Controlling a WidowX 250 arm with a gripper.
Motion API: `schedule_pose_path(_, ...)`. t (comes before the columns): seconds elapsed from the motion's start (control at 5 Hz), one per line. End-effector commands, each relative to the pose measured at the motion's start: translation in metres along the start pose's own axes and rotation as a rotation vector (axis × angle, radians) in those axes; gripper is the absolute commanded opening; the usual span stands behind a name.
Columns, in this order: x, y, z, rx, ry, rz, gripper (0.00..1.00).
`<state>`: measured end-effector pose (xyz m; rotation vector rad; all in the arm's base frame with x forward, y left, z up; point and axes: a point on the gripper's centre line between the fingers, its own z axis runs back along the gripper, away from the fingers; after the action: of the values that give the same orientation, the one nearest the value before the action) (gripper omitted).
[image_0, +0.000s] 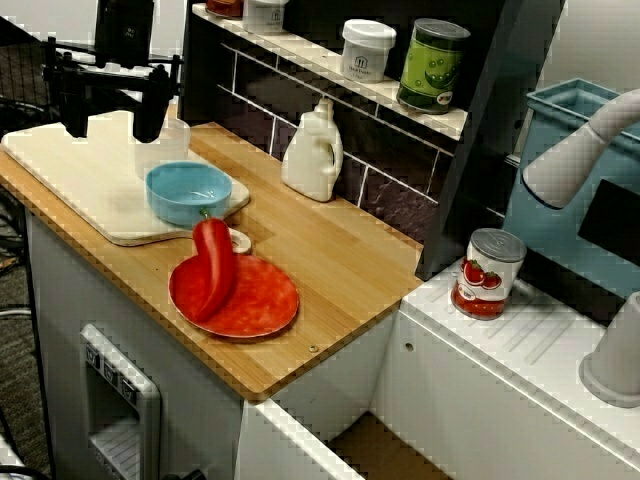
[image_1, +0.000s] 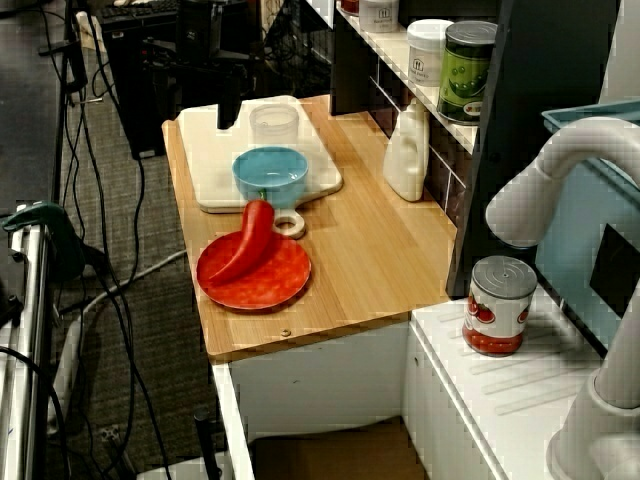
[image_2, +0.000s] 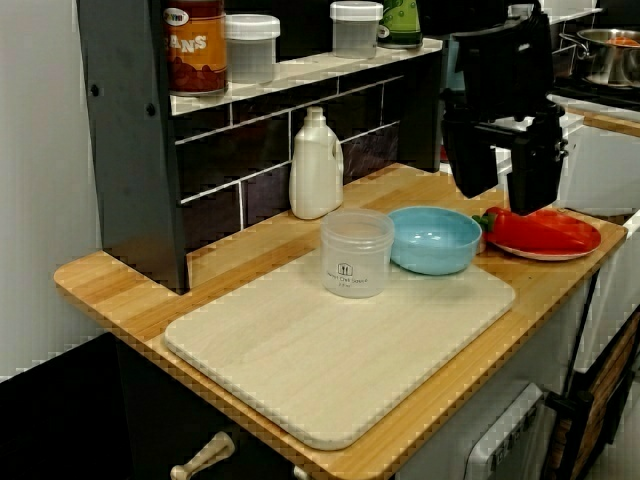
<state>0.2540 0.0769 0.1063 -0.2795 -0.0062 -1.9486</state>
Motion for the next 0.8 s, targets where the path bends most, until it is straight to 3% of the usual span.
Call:
schedule_pose_path(0.0,0.042,0.007,0.004,0.013,0.013,-0.029,1.0)
schedule_pose_path(0.2,0.058,0.012,-0.006,0.047,0.064,0.034,1.0)
schedule_pose_path(0.6,0.073,0.019,-0.024,0.079,0.102,0.08,1.0)
